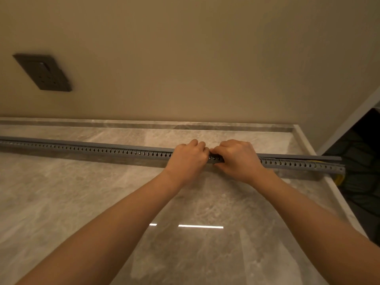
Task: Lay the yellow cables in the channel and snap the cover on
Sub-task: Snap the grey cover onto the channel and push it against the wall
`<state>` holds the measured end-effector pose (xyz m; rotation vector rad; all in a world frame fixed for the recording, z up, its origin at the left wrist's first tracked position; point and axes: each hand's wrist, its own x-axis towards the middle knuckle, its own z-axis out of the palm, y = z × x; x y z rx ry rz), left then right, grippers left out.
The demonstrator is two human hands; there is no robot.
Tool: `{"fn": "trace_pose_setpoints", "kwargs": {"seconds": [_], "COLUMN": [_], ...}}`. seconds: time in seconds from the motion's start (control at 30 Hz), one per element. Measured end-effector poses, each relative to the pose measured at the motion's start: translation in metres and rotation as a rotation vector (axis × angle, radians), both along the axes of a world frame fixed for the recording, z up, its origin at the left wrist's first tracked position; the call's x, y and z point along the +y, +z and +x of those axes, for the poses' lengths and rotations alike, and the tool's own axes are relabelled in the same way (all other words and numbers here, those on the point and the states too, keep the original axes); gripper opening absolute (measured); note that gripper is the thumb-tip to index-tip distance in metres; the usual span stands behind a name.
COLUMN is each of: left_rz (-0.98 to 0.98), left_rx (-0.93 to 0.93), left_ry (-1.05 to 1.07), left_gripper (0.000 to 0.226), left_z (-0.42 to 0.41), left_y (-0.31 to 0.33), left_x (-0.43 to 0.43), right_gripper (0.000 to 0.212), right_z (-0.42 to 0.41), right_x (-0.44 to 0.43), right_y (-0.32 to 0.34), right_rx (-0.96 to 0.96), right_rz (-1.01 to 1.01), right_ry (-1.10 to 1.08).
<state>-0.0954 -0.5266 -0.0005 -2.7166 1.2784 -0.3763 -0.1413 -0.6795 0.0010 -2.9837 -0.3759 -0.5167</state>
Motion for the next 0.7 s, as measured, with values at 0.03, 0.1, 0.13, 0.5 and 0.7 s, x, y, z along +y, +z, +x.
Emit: {"fn": "trace_pose_setpoints", "kwargs": {"seconds": [0.03,0.1,0.13,0.5,0.7], "left_rz": [0.000,0.007,0.020,0.138,0.148], "left_rx": [-0.004,-0.015,-0.021,-0.015,0.006], "left_ry": [0.006,0.023,0.026,0.023,0.061], "left_gripper": [0.021,0.020,0.021,0.026,0.026], "left_z": [-0.001,-0.001,-0.001,0.000,0.000], "left_y": [0.000,0.001,0.002,0.009,0.009], "left_x": [-0.005,-0.010,-0.011,-0.013,-0.016], "right_gripper": [0.020,0.019,0.019,0.040,0.043], "right_z": [-0.001,-0.002,-0.003,-0.012,-0.022], "right_x": [0.000,-0.001,-0.002,-0.018,-0.050], "right_y": [-0.001,-0.003,-0.003,-0.014,-0.009], "right_rx": [-0.013,-0.023,-0.016,0.068,0.108], "right_rz": [0.011,0.036,0.046,0.160,0.081], "right_ry": [0.005,0.016,0.019,0.010,-0.018]}}
